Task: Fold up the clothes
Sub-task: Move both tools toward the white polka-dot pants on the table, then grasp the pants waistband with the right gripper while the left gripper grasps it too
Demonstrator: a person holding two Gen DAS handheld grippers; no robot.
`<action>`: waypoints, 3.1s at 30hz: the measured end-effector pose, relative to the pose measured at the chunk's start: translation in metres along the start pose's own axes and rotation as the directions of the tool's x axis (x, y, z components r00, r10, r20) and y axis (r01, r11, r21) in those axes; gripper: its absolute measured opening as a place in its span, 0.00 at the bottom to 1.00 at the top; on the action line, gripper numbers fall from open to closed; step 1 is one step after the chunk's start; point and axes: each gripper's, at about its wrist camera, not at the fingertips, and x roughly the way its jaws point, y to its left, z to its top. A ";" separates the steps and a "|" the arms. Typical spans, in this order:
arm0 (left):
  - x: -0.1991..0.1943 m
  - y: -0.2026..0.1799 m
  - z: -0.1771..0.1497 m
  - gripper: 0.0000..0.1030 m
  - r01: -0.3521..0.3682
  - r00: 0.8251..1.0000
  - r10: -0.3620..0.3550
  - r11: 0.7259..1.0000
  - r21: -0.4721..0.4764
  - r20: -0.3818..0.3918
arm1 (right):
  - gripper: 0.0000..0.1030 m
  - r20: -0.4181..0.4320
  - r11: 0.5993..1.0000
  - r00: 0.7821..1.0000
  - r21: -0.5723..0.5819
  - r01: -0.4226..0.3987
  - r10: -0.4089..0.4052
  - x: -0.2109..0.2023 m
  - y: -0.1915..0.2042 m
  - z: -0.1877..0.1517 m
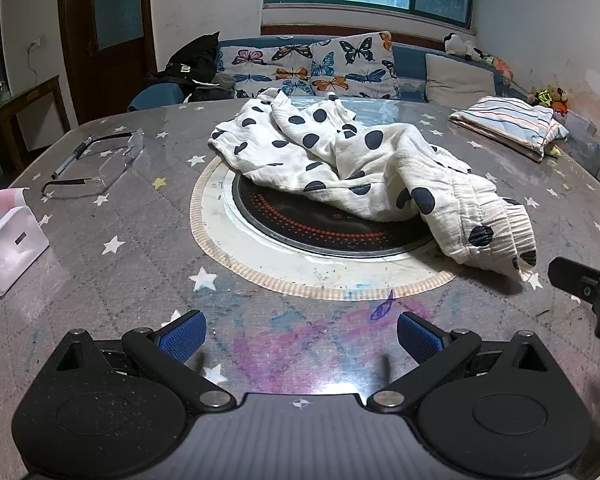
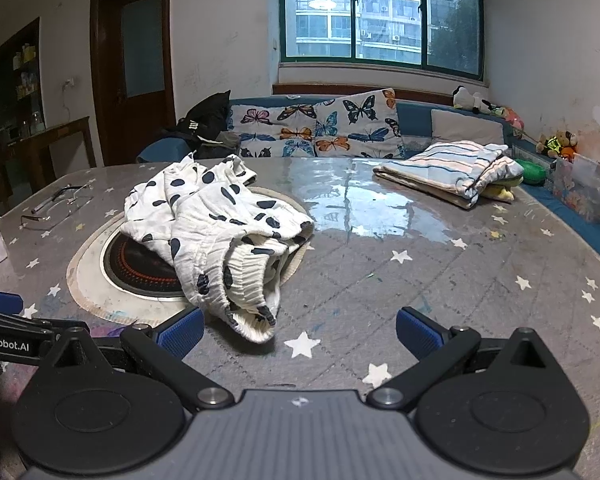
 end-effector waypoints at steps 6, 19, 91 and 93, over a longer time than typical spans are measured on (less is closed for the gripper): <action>-0.001 -0.001 0.001 1.00 -0.002 1.000 0.002 1.000 -0.005 -0.003 | 1.00 -0.010 1.000 1.000 -0.003 -0.002 0.002 0.001 0.002 0.000; 0.001 -0.003 0.008 1.00 0.004 1.000 -0.004 1.000 -0.004 -0.007 | 1.00 -0.009 1.000 1.000 -0.002 -0.013 0.013 0.004 0.004 0.005; -0.035 -0.004 0.001 0.76 0.194 0.951 -0.231 0.964 0.183 0.207 | 0.08 -0.179 0.537 0.533 0.533 -0.654 0.827 0.079 0.029 0.062; -0.035 -0.003 0.000 0.56 0.187 0.949 -0.228 0.963 0.192 0.218 | 0.11 -0.183 0.540 0.532 0.525 -0.658 0.827 0.078 0.031 0.063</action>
